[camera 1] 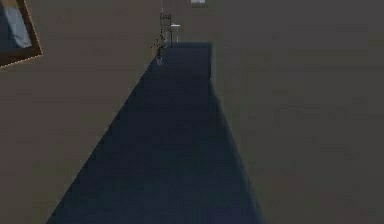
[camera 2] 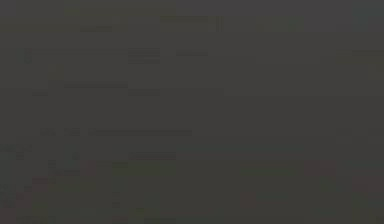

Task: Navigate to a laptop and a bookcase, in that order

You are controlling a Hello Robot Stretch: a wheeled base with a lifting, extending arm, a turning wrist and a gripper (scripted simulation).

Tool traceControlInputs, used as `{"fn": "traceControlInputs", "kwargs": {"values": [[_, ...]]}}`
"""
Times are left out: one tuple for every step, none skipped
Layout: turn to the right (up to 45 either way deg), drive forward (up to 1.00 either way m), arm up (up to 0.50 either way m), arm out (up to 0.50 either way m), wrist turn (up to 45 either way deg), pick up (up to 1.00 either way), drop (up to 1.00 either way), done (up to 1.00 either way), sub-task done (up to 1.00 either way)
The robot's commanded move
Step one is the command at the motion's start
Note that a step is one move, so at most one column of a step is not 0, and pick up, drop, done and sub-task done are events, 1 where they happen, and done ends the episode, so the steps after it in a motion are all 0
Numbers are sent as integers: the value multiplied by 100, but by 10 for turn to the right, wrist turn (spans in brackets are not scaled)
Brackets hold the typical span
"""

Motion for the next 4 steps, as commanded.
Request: {"fn": "traceControlInputs", "kwargs": {"values": [[0,100,0,0,0,0,0,0,0],[0,100,0,0,0,0,0,0,0],[0,100,0,0,0,0,0,0,0],[0,100,0,0,0,0,0,0,0]]}}
